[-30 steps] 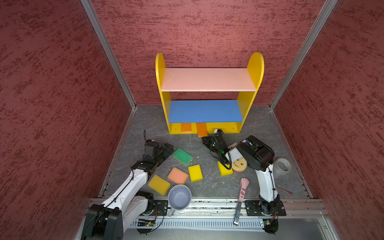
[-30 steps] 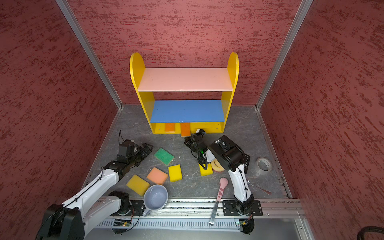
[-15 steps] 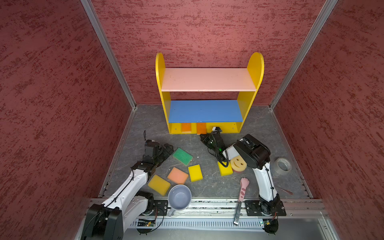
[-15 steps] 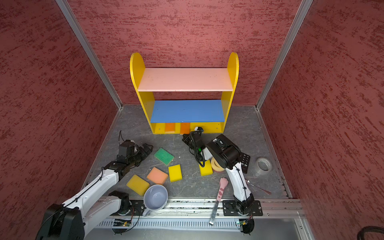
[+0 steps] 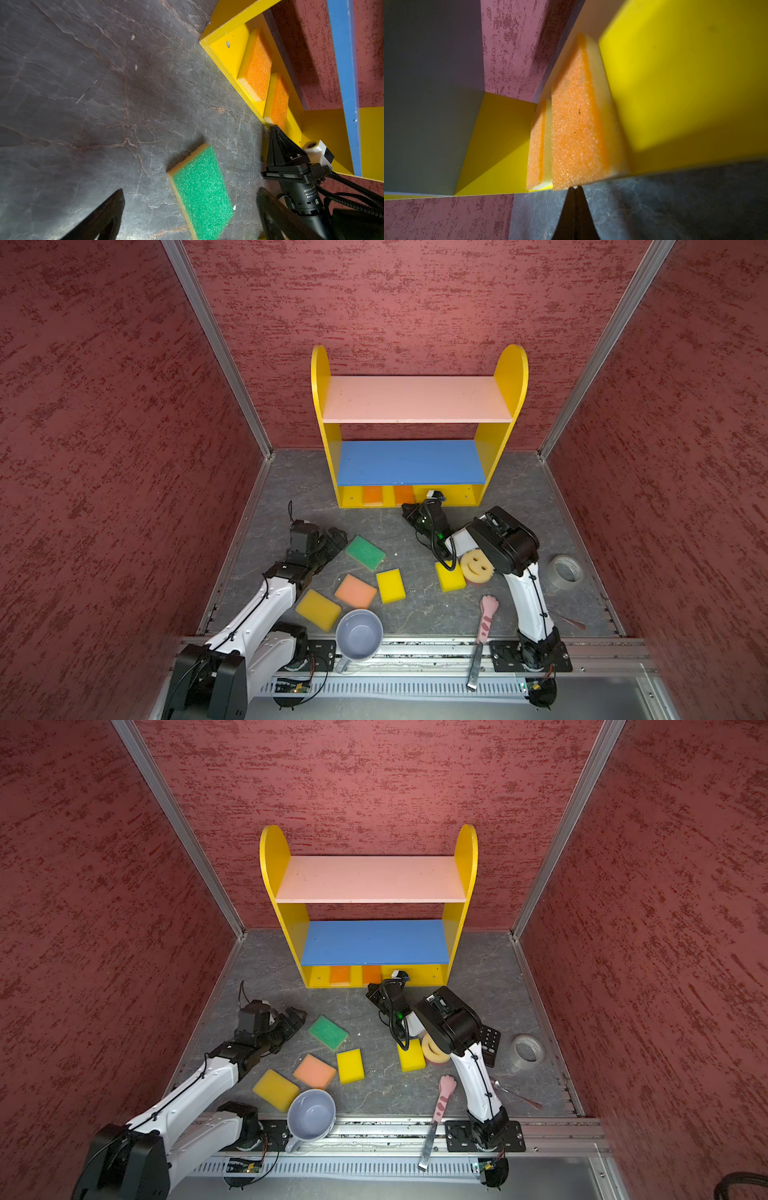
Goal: Place and organize the cleaning sponges onto the shelf
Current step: 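Push the orange sponge upright against the shelf base with the right gripper, then withdraw the right gripper and move it over the green sponge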
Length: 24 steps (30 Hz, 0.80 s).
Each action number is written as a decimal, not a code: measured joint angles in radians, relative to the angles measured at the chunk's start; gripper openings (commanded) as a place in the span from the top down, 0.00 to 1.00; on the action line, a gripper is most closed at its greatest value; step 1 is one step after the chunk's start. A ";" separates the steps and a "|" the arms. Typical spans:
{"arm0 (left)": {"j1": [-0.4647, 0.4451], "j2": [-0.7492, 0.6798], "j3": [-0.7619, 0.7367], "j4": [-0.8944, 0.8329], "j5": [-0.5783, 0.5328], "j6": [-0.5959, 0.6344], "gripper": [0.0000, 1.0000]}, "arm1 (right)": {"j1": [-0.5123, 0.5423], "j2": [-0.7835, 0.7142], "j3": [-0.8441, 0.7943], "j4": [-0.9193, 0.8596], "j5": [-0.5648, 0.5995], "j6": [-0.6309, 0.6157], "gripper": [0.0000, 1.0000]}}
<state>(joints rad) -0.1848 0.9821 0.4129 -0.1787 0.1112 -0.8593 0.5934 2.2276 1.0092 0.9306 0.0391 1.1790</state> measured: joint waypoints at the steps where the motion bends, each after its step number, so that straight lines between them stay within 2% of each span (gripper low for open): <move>1: 0.000 0.000 0.000 0.000 0.000 0.000 0.02 | -0.002 0.000 0.001 0.000 0.000 0.000 1.00; 17: 0.000 0.016 0.000 0.005 0.000 0.000 0.02 | -0.008 0.016 0.023 0.001 -0.001 -0.001 1.00; 24: 0.000 0.014 0.000 0.005 0.000 0.000 0.02 | 0.001 -0.024 -0.045 0.010 -0.010 -0.029 1.00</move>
<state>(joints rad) -0.1848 0.9962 0.4133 -0.1734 0.1112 -0.8593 0.5945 2.2032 0.9646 0.9409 0.0288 1.1500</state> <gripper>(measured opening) 0.983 0.041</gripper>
